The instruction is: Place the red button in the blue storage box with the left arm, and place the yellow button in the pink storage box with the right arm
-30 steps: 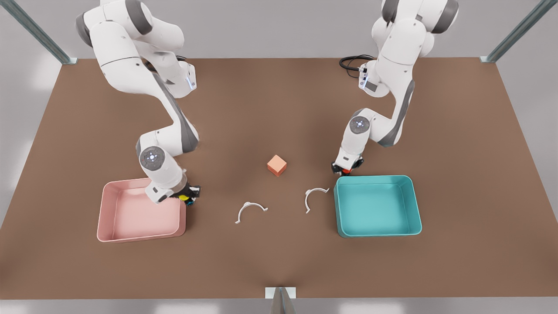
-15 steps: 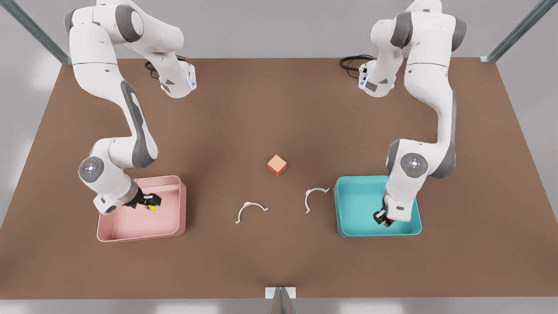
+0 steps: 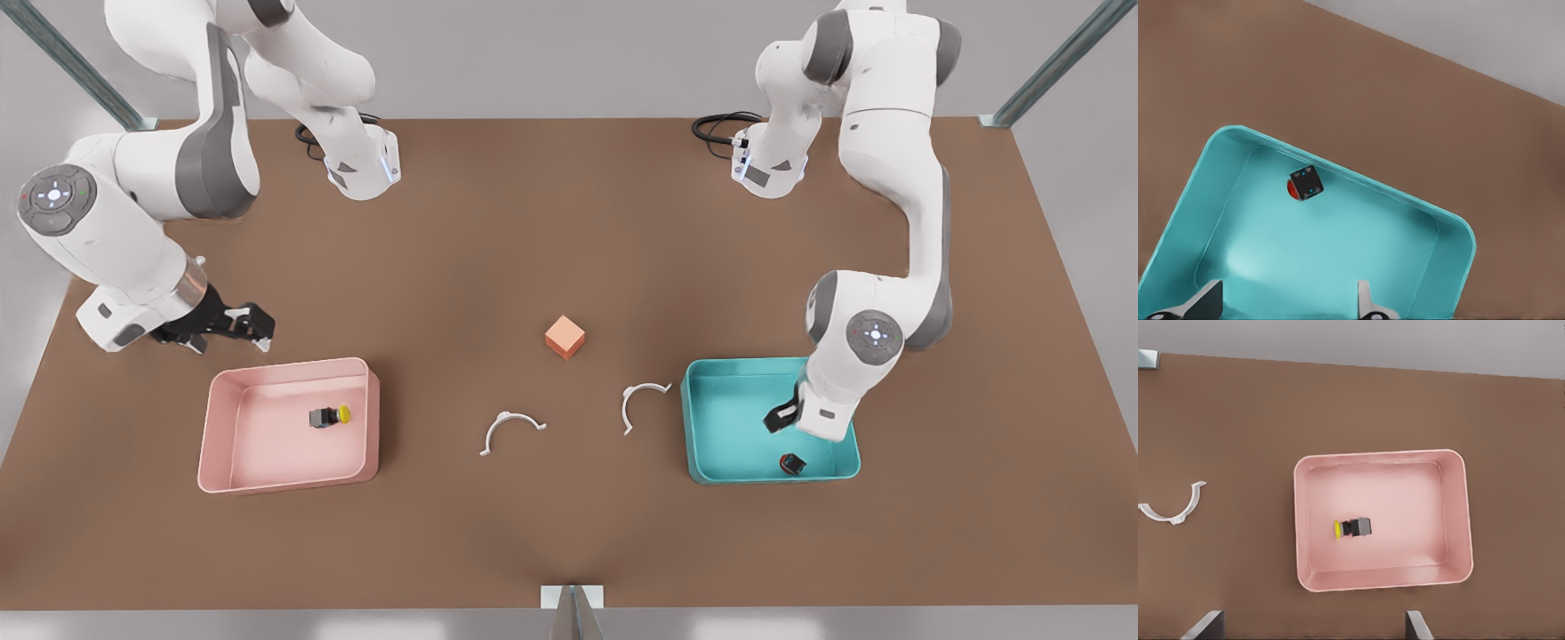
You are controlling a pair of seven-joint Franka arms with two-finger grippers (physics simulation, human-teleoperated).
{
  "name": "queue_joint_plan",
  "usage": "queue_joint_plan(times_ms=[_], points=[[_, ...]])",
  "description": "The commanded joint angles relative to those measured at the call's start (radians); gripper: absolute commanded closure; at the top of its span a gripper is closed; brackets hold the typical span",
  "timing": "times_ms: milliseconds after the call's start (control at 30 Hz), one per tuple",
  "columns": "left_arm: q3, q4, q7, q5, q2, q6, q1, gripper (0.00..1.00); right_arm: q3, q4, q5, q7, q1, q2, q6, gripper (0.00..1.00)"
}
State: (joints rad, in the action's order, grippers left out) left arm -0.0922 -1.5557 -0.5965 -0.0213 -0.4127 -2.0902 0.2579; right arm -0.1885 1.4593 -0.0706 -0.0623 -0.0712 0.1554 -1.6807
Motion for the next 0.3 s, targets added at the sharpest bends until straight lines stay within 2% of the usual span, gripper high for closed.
queue_joint_plan(times_ms=[0, 67, 133, 267], points=[[-0.001, 0.069, 0.492, 0.038, 0.074, 0.315, -0.025, 0.00, 0.003, 0.052, 0.002, -0.010, -0.002, -0.033, -0.008, 0.00], [-0.029, 0.160, 0.570, 0.026, 0.156, 0.476, -0.032, 0.00, -0.002, 0.044, 0.017, -0.008, -0.016, -0.010, 0.036, 0.00], [0.085, 0.148, 0.570, 0.027, 0.273, 0.518, -0.184, 0.00, -0.008, 0.039, 0.020, -0.011, -0.015, -0.013, 0.041, 0.00], [0.085, 0.114, 0.570, 0.026, 0.311, 0.516, -0.184, 0.00, -0.011, 0.013, 0.020, -0.010, -0.009, -0.007, 0.062, 0.00]])
